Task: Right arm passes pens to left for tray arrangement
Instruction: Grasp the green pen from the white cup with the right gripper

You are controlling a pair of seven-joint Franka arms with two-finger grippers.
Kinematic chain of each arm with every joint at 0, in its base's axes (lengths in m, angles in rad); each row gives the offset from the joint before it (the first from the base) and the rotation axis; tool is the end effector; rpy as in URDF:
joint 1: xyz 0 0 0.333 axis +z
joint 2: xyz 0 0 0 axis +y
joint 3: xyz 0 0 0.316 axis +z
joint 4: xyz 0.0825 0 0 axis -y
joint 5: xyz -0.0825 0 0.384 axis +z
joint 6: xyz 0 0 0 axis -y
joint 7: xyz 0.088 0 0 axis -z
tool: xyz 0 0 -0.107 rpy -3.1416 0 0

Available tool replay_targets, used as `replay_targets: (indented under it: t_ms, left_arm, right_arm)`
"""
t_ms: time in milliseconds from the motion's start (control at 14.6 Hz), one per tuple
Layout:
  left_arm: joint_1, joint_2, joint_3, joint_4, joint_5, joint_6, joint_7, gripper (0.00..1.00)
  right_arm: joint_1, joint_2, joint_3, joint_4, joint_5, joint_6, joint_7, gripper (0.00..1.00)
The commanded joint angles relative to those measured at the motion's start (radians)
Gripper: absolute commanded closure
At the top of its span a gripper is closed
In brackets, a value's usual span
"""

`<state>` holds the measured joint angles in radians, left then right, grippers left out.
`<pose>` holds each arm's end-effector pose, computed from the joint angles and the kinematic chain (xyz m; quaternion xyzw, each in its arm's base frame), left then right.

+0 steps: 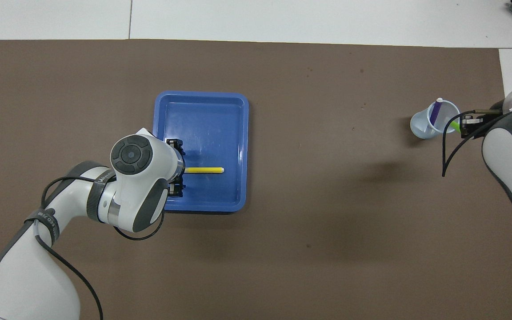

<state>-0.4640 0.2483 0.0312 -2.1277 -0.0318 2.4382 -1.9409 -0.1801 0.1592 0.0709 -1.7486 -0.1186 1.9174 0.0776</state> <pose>0.5243 -0.2426 0.2981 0.7208 0.6924 0.0053 0.0315 0.6056 -0.0770 0.4773 0.9960 -0.0738 0.0043 0.0503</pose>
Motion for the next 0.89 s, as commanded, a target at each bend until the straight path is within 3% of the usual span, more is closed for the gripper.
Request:
replay_targets:
  t_ms: [0,273,820]
  left_arm:
    - [-0.009,-0.006,0.009,-0.015,0.016,0.018,0.003,0.0]
    - [-0.005,-0.017,0.01,0.005,0.023,-0.036,0.003,0.0]
    - [0.004,-0.034,0.013,0.219,0.023,-0.292,0.002,0.0]
  right_arm:
    - [0.002,-0.02,0.007,0.055,0.06,-0.093,0.059,1.0]
    - [0.013,-0.017,0.02,0.115,0.158,-0.181,0.226,1.0]
    - [0.017,-0.015,0.102,0.124,0.427,-0.231,0.684,1.0]
